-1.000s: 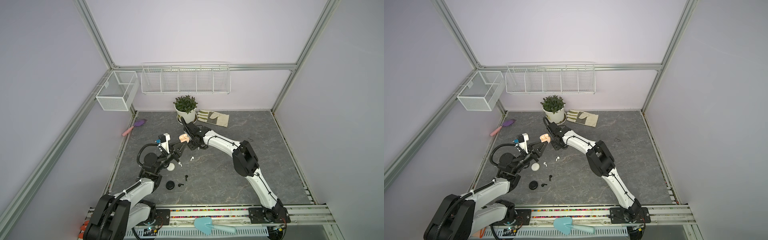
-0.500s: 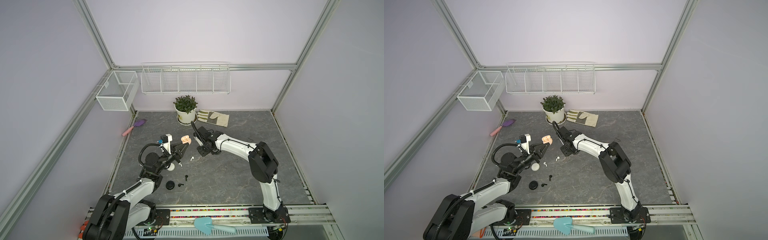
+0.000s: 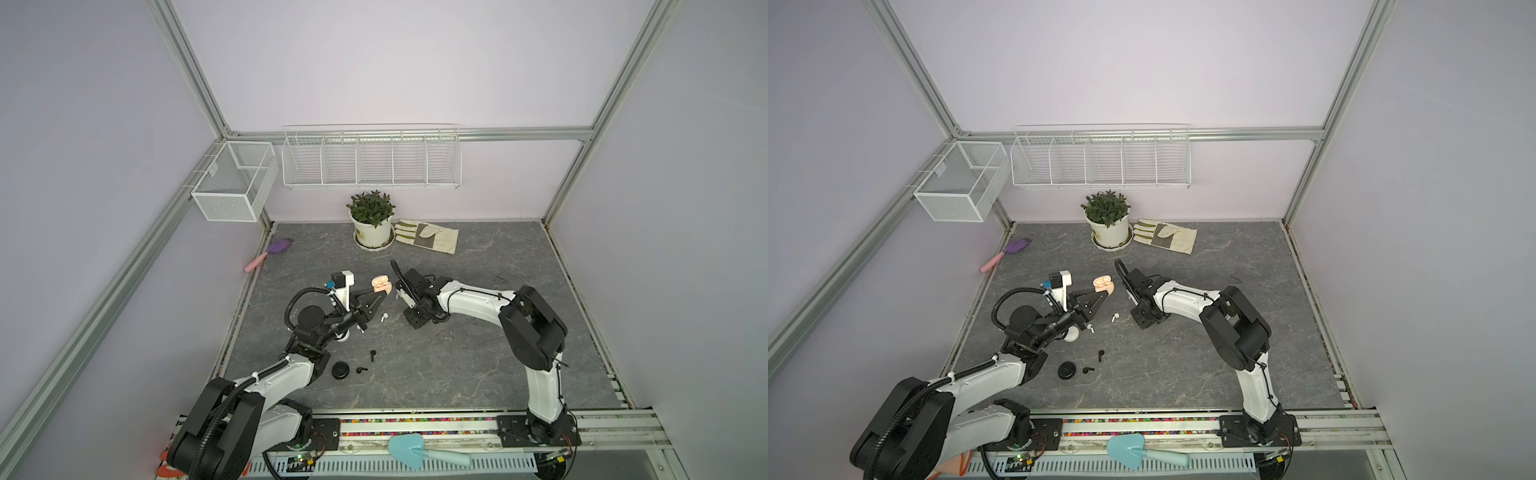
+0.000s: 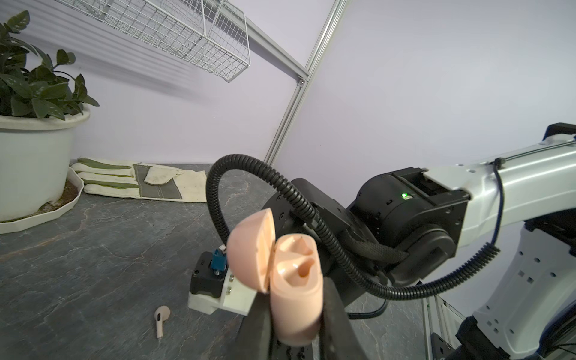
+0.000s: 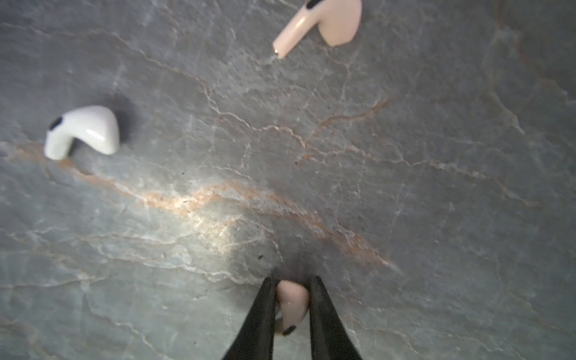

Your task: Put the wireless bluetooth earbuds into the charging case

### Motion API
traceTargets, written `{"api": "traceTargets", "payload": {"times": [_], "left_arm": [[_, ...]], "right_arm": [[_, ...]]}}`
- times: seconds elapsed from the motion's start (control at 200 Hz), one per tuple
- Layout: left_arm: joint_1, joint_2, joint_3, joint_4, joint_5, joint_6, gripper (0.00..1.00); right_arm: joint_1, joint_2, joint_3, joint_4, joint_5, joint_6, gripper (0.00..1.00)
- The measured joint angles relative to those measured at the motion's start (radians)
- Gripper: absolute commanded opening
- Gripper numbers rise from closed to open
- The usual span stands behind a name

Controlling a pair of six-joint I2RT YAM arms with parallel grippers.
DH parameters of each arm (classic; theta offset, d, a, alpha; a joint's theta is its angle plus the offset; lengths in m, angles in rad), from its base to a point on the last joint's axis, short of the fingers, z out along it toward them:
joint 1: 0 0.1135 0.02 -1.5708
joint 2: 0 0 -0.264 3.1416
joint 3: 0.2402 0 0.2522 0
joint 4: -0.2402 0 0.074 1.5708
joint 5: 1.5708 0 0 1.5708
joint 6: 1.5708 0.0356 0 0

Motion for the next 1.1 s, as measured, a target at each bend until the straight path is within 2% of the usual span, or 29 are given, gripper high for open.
{"api": "traceTargets", "payload": {"times": [0.36, 1.099], "left_arm": [[0.000, -0.018, 0.000, -0.016, -0.002, 0.028, 0.00], [-0.001, -0.064, 0.000, -0.091, -0.005, 0.040, 0.00]], "right_arm": [[0.002, -0.013, -0.012, -0.002, 0.013, -0.008, 0.46], [0.028, -0.059, -0.055, -0.026, 0.029, 0.017, 0.47]]}}
